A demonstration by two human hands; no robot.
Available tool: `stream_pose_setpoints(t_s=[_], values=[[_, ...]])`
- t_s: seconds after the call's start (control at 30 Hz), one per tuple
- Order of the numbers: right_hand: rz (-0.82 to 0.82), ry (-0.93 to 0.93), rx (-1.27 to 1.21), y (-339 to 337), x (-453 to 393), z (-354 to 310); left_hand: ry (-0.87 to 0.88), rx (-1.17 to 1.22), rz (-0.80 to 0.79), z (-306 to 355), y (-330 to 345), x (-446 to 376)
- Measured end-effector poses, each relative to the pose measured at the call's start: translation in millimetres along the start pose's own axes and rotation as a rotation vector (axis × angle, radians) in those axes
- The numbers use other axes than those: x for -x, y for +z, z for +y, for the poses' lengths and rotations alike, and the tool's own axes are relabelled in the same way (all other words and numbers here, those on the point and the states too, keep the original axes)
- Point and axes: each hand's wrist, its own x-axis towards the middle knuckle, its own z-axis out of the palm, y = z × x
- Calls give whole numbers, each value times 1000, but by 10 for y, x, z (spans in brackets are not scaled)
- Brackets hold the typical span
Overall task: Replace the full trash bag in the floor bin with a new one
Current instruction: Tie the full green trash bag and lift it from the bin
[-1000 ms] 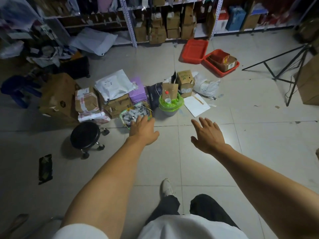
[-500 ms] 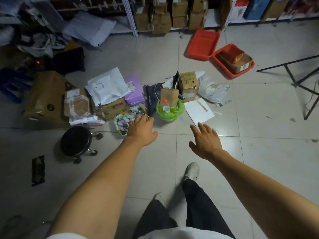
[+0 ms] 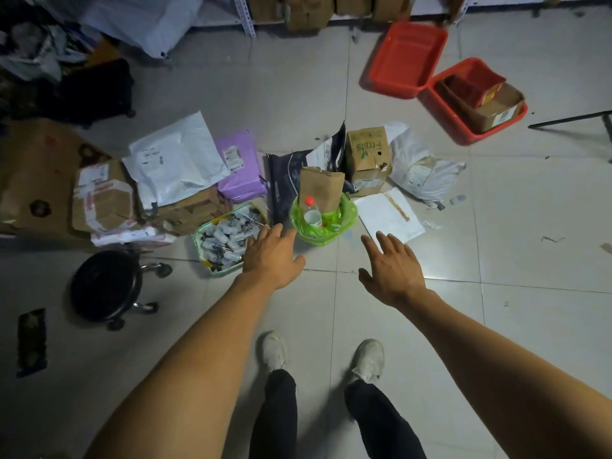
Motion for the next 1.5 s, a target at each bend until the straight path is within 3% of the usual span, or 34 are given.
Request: stream_pose_setpoints(t_s=[0.33, 0.6, 0.77, 1.1, 1.33, 1.5], values=[[105, 27, -11, 1508, -1722, 93, 15, 14, 51, -484, 1560, -1608], [294, 3, 20, 2340, -2740, 155, 62, 8, 235, -752, 2471, -2578], [406, 17, -6, 2484, -3128, 210, 83, 80, 353, -761, 2703, -2946], [496, -39, -175, 2508, -3579, 112, 135, 217, 444, -643, 2786, -3339], [485, -35, -160, 2499, -3802, 131, 99, 385, 407, -739, 2900, -3553], [658, -38, -244, 2487, -3956, 137, 57, 444, 353, -985, 2929, -3685]])
